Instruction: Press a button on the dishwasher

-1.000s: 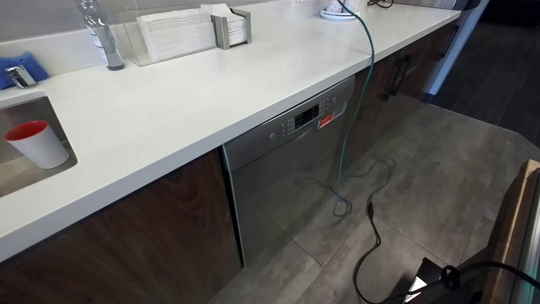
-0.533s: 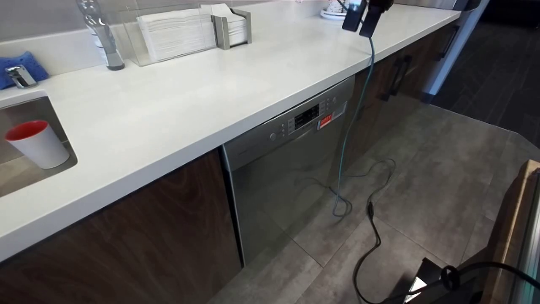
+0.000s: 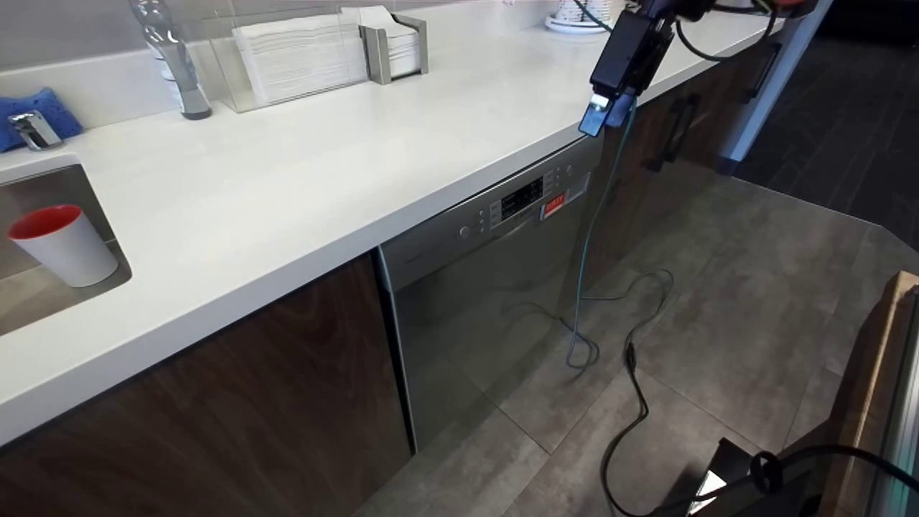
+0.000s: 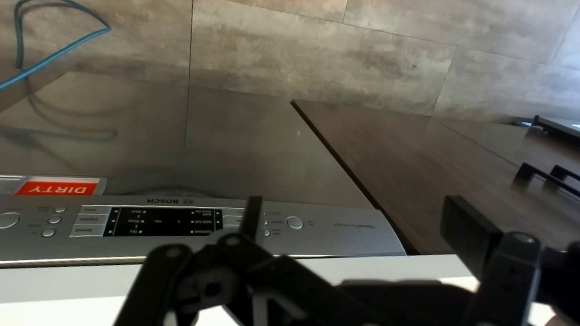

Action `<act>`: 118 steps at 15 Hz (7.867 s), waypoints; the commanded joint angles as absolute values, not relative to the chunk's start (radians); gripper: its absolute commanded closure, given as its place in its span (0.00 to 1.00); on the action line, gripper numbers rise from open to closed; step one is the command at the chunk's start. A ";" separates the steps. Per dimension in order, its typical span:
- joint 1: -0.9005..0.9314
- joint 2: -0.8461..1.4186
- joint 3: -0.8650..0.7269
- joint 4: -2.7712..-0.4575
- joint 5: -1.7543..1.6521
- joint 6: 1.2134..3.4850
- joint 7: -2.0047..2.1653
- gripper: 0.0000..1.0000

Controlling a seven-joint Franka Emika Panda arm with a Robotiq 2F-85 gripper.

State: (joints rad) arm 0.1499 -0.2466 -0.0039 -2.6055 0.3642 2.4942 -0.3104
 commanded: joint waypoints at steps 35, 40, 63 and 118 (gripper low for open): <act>0.274 0.277 -0.019 -2.396 1.715 2.943 -1.295 0.00; 0.280 0.378 -0.041 -2.304 1.927 2.935 -1.475 0.49; 0.288 0.544 -0.181 -2.187 2.508 2.730 -1.534 1.00; 0.230 0.544 -0.175 -2.247 2.522 2.525 -1.375 1.00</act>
State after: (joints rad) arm 0.2623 0.5388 -0.1722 -2.2548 2.5051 2.5708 -1.3817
